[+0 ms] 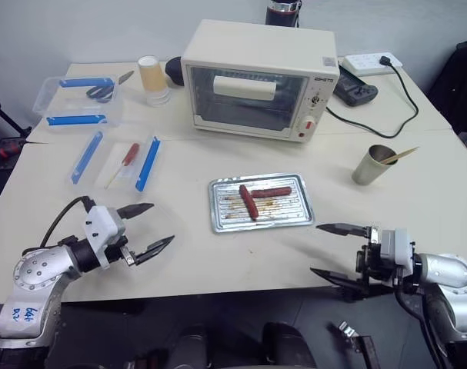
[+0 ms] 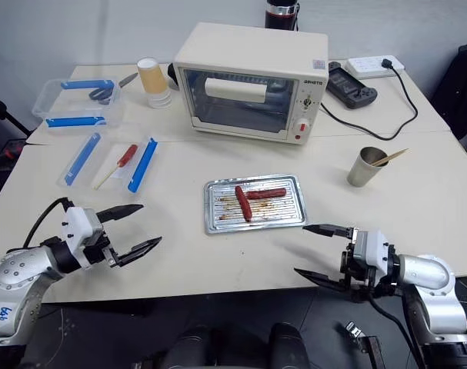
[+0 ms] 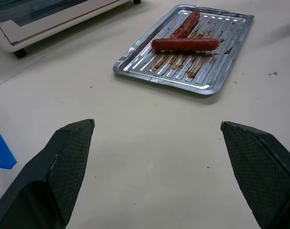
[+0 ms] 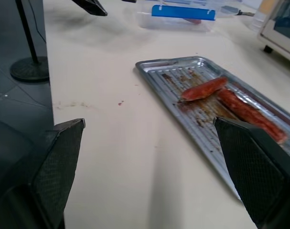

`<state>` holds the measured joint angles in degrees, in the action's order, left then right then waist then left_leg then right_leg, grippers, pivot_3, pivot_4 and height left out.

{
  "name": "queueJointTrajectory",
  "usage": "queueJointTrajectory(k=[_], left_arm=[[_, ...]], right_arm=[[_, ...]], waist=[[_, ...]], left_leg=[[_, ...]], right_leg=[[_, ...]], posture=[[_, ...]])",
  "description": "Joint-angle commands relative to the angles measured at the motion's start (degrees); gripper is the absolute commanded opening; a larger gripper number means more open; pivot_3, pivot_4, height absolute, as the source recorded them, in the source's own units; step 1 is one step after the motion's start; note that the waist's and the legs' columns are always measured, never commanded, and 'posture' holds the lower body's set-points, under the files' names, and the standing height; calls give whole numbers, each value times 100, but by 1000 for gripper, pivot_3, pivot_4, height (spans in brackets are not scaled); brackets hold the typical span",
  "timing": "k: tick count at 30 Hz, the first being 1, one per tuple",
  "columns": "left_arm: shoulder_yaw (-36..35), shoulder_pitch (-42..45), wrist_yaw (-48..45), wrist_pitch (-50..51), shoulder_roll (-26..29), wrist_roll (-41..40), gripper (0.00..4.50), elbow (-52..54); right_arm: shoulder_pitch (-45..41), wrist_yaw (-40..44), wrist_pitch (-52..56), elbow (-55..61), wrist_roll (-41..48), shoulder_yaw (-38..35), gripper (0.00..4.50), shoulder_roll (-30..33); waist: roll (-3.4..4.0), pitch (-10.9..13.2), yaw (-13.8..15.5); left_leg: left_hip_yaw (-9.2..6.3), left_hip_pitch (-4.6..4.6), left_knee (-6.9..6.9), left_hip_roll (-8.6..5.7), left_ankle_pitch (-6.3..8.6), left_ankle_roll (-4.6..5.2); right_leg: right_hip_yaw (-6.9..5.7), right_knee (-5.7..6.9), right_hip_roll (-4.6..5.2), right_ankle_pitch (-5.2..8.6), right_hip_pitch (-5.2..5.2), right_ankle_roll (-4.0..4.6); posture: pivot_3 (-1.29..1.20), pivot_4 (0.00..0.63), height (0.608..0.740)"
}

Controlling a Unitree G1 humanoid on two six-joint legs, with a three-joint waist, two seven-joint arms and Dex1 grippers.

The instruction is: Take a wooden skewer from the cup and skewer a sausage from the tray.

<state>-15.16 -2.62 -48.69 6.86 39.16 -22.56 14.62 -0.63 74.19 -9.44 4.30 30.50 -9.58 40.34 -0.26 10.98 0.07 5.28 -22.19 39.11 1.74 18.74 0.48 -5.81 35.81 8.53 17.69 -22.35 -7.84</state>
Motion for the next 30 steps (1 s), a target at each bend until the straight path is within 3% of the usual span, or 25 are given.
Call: queueJointTrajectory(k=[1,5,10,14,20,25,30], left_arm=[[-43,26,96,286,-11,-178,4489,122],[102,28,-63,466,-30,-352,4489,347],[202,142,-535,732,-111,-1157,4489,748],[621,401,-623,698,-223,-1089,4489,952],[823,839,-425,819,-603,-1217,4489,996],[860,1112,-279,991,-818,-1397,4489,977],[952,1228,-254,1167,-850,-1515,4489,1029]], right_arm=[[-32,-92,170,196,158,-193,4500,96],[-34,-306,398,318,203,-411,4500,188],[151,-526,511,86,161,-1240,4500,560],[339,-637,425,-670,17,-2063,4500,909],[279,-434,163,-1407,-225,-2395,4500,1385],[-865,-89,326,-2297,-429,-1977,4500,2134],[-3070,265,469,-3664,-1172,-702,4500,2484]], waist=[[0,0,3],[0,0,8],[0,0,58],[0,0,119],[1,-1,117],[6,-1,33],[7,-1,-33]], left_leg=[[0,0,0,0,0,0],[0,0,0,1,0,0],[0,-1,0,3,0,0],[11,1,4,-6,0,0],[21,4,7,-5,-2,1],[19,9,7,-5,-2,1],[18,8,4,-1,-3,-1]], right_leg=[[0,0,0,0,0,0],[0,1,1,0,0,0],[1,0,3,0,1,0],[1,-3,0,0,6,0],[-3,-6,-3,-1,14,0],[2,-4,-3,-1,13,0],[-6,-5,-5,-1,13,0]], posture=[[0,150,740],[0,150,740],[0,150,740],[0,150,740],[0,150,740],[0,150,740],[0,150,740]])
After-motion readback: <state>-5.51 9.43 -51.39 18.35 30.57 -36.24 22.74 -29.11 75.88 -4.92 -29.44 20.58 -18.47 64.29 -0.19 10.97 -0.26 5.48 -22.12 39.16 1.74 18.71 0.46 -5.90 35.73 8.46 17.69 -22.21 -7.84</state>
